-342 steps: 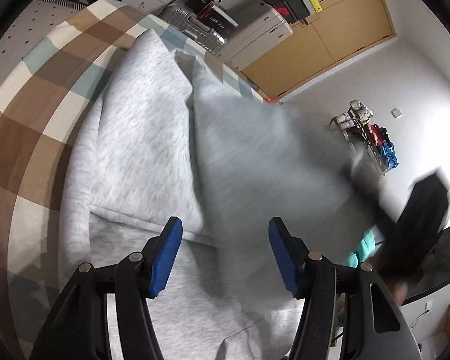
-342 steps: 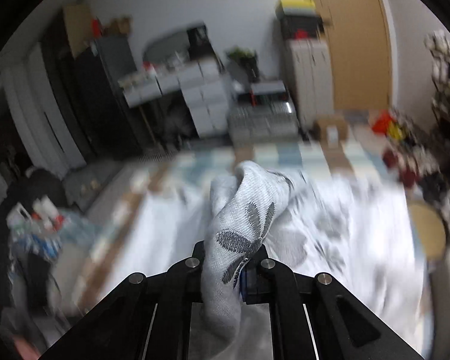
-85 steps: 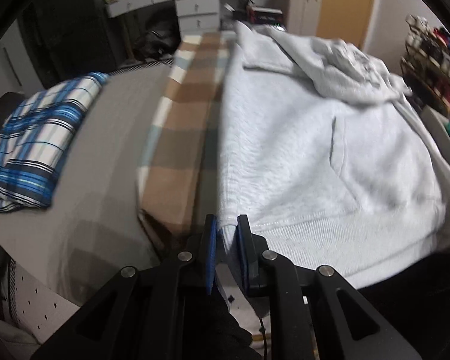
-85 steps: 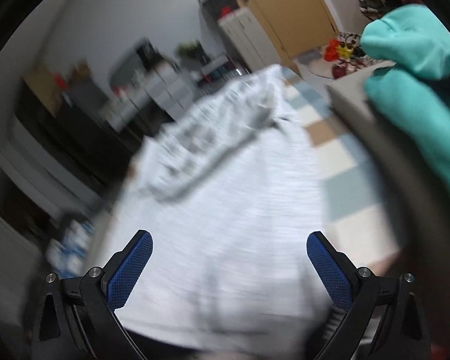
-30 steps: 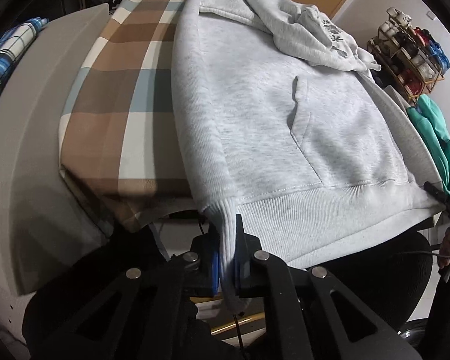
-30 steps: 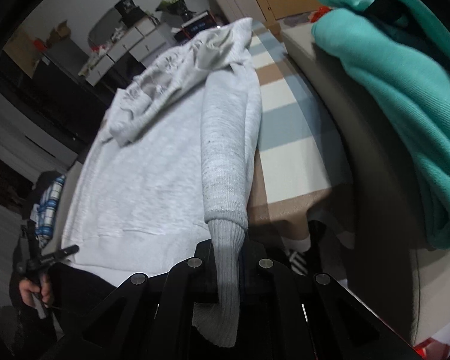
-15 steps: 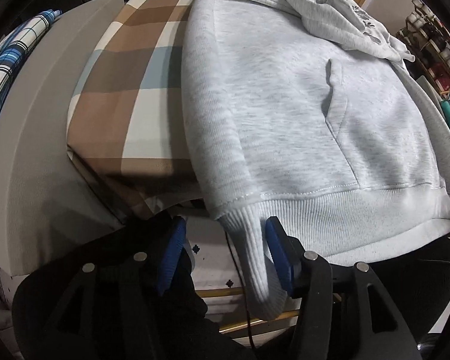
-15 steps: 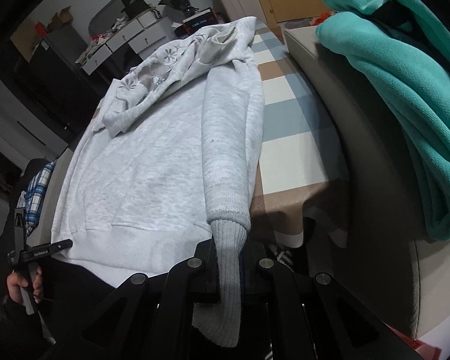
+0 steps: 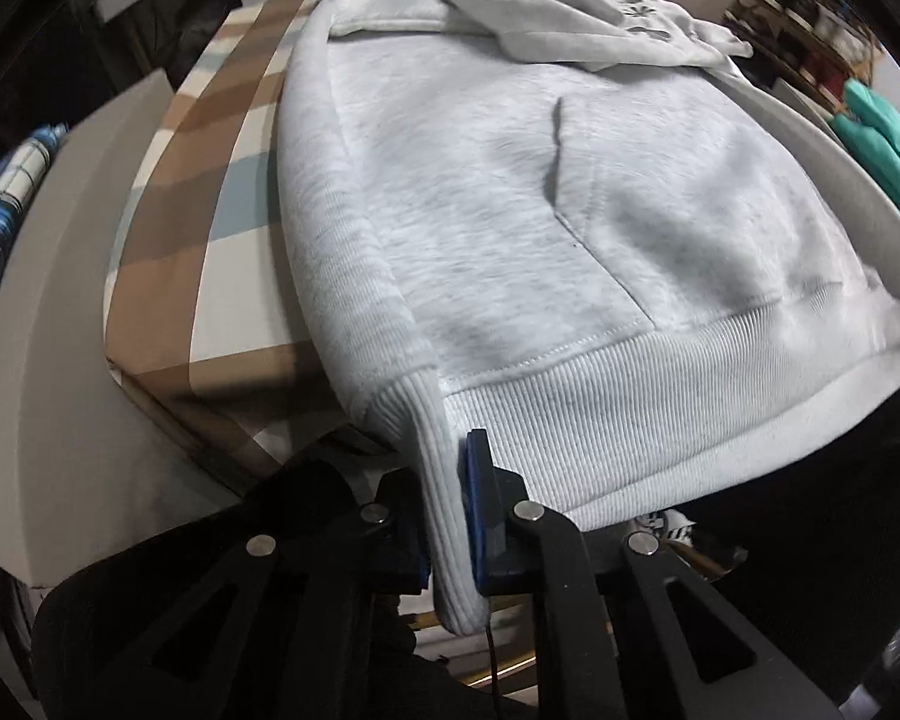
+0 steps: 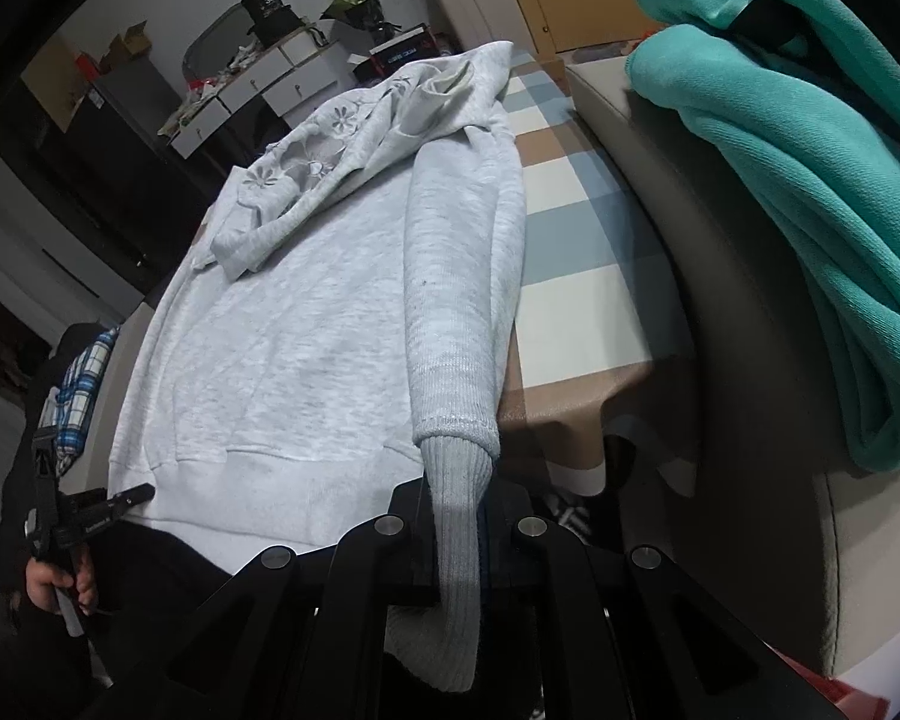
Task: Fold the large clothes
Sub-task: 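Grasp the hem corner with the left gripper while the right gripper grasps the sleeve cuff, then lift the hem and cuff together and fold them toward the hood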
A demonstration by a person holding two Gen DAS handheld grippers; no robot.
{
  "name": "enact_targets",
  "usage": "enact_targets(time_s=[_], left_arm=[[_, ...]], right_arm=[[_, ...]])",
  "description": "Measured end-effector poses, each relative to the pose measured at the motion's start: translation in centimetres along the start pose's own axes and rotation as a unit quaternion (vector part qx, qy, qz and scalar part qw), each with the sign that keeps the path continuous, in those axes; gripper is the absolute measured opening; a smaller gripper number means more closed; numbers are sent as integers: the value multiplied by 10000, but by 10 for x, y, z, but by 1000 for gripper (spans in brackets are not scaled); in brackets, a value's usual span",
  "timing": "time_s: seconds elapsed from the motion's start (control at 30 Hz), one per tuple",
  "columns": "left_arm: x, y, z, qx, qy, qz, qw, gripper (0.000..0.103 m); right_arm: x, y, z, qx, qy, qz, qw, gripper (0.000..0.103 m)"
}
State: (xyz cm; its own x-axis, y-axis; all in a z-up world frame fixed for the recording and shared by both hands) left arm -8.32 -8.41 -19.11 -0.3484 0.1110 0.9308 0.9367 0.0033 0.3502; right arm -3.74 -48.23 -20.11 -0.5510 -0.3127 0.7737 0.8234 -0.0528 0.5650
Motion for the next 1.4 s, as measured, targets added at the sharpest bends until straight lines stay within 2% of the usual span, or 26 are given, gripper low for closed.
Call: enact_targets(time_s=[0.3, 0.4, 0.5, 0.53, 0.6, 0.67, 0.7, 0.73, 0.8, 0.9, 1.0, 1.13, 1.2, 1.27, 1.4], left_arm=[[5, -13, 8, -102, -60, 27, 9999, 4], [-8, 4, 8, 358, -241, 200, 9989, 7], [-22, 9, 18, 893, -487, 522, 9934, 20], [-26, 9, 20, 958, -496, 600, 9924, 31], [-33, 12, 24, 1138, -554, 722, 9893, 47], [-36, 14, 25, 1208, -588, 746, 9881, 47], [-37, 15, 25, 1191, -632, 733, 9882, 47], [-37, 16, 24, 1170, -726, 712, 9879, 37], [-35, 16, 21, 1044, -833, 711, 9885, 3], [-24, 10, 14, 755, -716, 424, 9937, 2], [-10, 8, 11, 593, -715, 216, 9954, 1], [20, 11, 18, 697, -1242, 190, 9896, 1], [39, 21, 27, 803, -1642, 207, 9829, 1], [58, 39, 32, 901, -2014, 154, 9752, 1], [88, 85, 30, 894, -2327, -58, 9684, 1]], right_arm=[[9, -6, -1, -42, -17, -39, 10000, 6], [6, -2, -2, -52, -34, -12, 10000, 7], [6, 3, 1, -26, -13, -34, 10000, 7], [6, 3, 2, -1, -18, -33, 10000, 7], [5, 4, 3, 29, -25, -25, 10000, 7], [4, 3, 1, 5, -6, -27, 10000, 7], [4, 2, 0, -10, 7, -32, 10000, 7], [4, 2, 0, -25, 17, -36, 10000, 7], [5, -1, -1, -52, 32, -45, 10000, 7], [7, -1, -4, -245, 182, -57, 9995, 7], [15, 2, -5, -521, 518, -212, 9971, 7], [28, 7, 5, -439, 824, -381, 9949, 7], [37, 12, 9, -420, 944, -474, 9935, 7], [50, 24, 11, -435, 1108, -628, 9909, 7], [69, 67, 14, -463, 1157, -994, 9872, 7]])
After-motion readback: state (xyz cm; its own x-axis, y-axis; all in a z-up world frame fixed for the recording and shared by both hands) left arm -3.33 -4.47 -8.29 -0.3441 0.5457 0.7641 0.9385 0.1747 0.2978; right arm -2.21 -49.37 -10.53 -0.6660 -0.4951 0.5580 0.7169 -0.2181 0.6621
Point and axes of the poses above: each gripper's, at about its wrist camera, not at the fingertips, and x roughly against the way its jaws point, z to its left, y to its top, the point moved 6 cm from there along -x, roughly the way its jaws point, and after that the axes turned 11 degrees about x, right-handed, at the moved point
